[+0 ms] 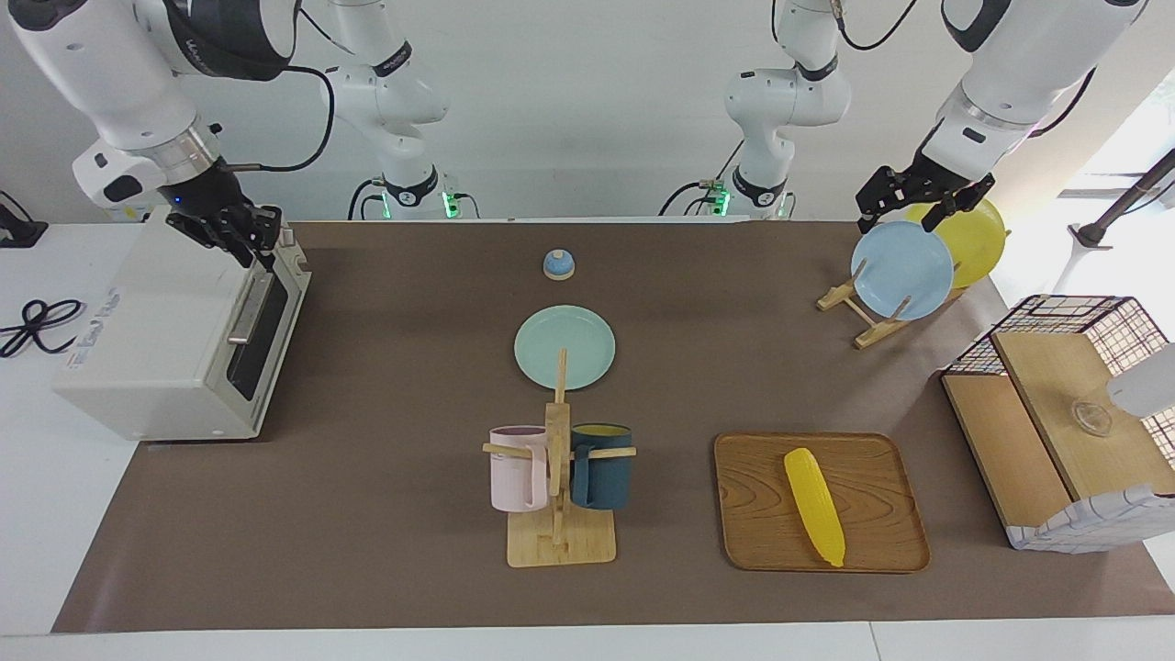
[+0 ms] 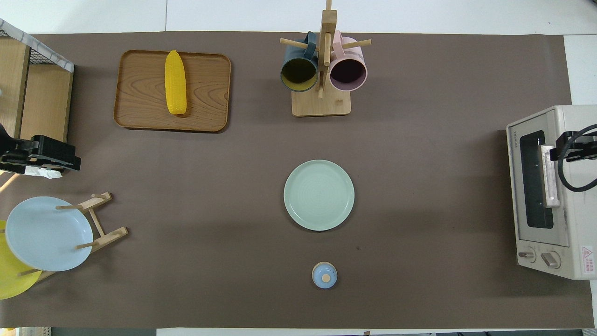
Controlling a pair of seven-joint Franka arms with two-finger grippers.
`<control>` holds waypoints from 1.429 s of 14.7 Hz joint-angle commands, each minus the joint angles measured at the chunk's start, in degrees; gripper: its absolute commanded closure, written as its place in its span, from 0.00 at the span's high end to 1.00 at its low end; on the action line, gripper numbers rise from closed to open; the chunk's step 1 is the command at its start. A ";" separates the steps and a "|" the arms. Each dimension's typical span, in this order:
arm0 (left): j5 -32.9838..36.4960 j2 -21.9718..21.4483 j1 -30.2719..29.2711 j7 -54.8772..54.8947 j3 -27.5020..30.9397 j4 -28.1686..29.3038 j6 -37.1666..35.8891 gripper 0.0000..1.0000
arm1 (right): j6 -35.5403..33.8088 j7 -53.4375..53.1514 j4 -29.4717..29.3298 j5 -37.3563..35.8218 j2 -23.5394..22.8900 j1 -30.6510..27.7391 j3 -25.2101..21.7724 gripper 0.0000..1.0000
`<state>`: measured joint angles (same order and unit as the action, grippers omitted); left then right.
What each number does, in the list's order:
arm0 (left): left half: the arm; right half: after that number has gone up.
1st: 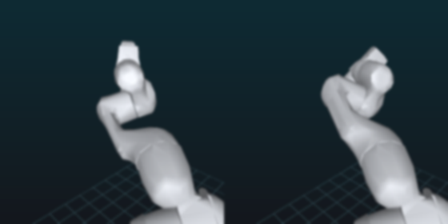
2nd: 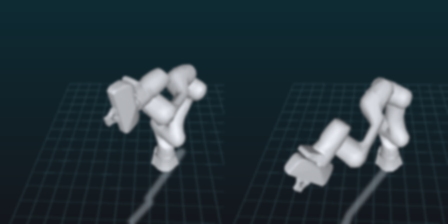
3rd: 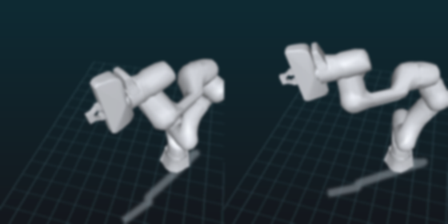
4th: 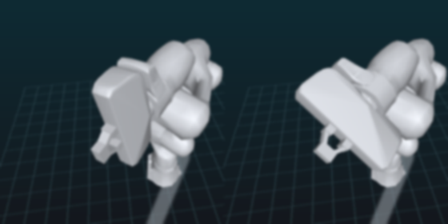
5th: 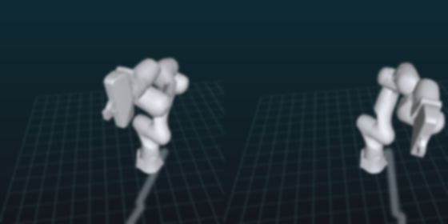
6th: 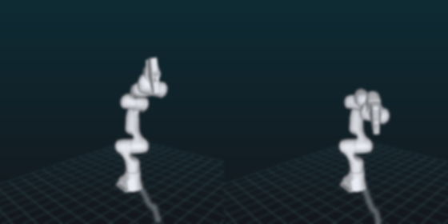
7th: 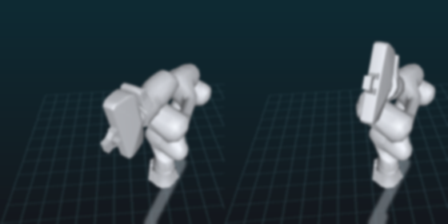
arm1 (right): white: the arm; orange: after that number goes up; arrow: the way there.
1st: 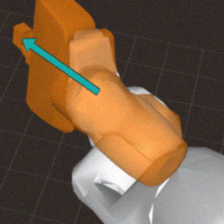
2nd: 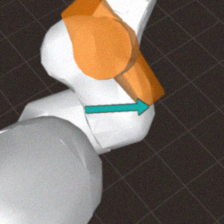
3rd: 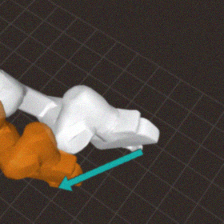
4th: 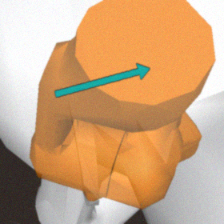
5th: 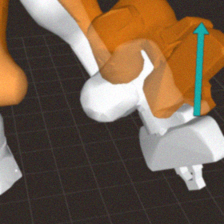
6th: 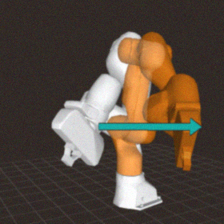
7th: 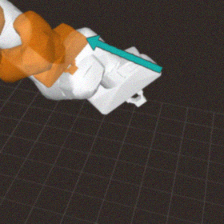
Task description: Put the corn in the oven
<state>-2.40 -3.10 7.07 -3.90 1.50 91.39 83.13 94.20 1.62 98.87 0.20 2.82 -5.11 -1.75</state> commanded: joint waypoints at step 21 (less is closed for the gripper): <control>0.73 41.23 2.60 0.03 -0.18 -20.89 27.25 1.00 | 21.11 10.69 22.77 -7.58 5.35 -6.41 0.17 0.00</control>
<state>-2.41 32.48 9.09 -3.90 0.70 77.27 109.85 113.62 10.75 120.14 -6.75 7.67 -10.21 -2.07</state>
